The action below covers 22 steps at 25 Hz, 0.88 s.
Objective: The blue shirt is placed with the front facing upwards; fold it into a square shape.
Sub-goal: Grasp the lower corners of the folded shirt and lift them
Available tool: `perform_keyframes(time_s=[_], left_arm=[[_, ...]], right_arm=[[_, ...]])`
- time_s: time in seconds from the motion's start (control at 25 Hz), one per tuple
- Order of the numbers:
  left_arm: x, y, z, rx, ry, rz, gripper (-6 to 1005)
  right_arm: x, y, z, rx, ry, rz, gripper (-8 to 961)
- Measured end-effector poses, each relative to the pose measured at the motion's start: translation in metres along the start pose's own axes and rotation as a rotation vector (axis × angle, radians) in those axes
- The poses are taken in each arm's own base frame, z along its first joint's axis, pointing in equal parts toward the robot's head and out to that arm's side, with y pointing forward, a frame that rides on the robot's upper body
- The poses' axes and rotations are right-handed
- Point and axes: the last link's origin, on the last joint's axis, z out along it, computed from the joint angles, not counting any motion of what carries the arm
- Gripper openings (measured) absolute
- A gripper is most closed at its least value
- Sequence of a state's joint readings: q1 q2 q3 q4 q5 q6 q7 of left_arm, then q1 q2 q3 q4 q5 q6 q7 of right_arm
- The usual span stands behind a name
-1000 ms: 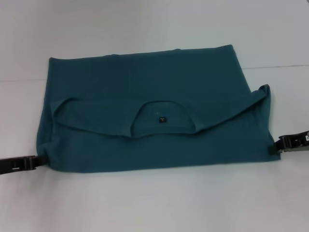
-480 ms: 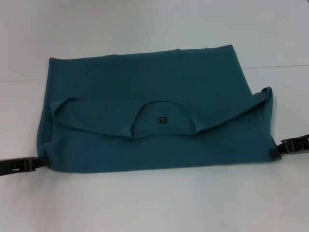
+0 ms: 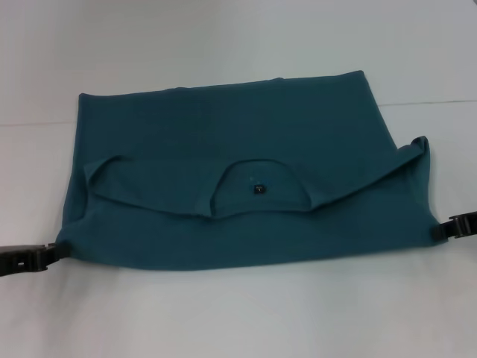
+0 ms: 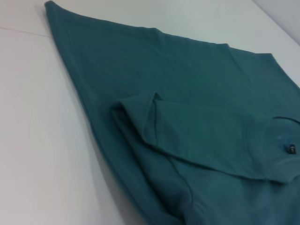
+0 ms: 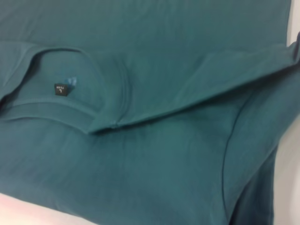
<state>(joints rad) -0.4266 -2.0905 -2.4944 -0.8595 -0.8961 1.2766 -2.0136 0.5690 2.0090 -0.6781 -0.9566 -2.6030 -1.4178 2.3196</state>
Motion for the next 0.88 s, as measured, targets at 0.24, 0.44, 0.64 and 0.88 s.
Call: perform_keyframes(time_s=[0.24,0.44,0.64,0.88], left_arm=[[-0.006,0.002,-0.01,-0.028,0.0,0.011,26],[-0.015,0.001,-0.019,-0.047,0.011,0.013,26],[-0.021,0.0,-0.024,-0.054,0.012,-0.005,26],[-0.034,-0.002,-0.031,-0.059,0.009,-0.007,26]], right_arm=[[0.005,0.004,0.005,-0.015,0.013,-0.016,28],[0.01,0.005,0.005,-0.028,0.024,-0.015,28],[0.013,0.011,0.005,-0.047,0.036,-0.036,27],[0.02,0.013,-0.002,-0.048,0.042,-0.047,29]])
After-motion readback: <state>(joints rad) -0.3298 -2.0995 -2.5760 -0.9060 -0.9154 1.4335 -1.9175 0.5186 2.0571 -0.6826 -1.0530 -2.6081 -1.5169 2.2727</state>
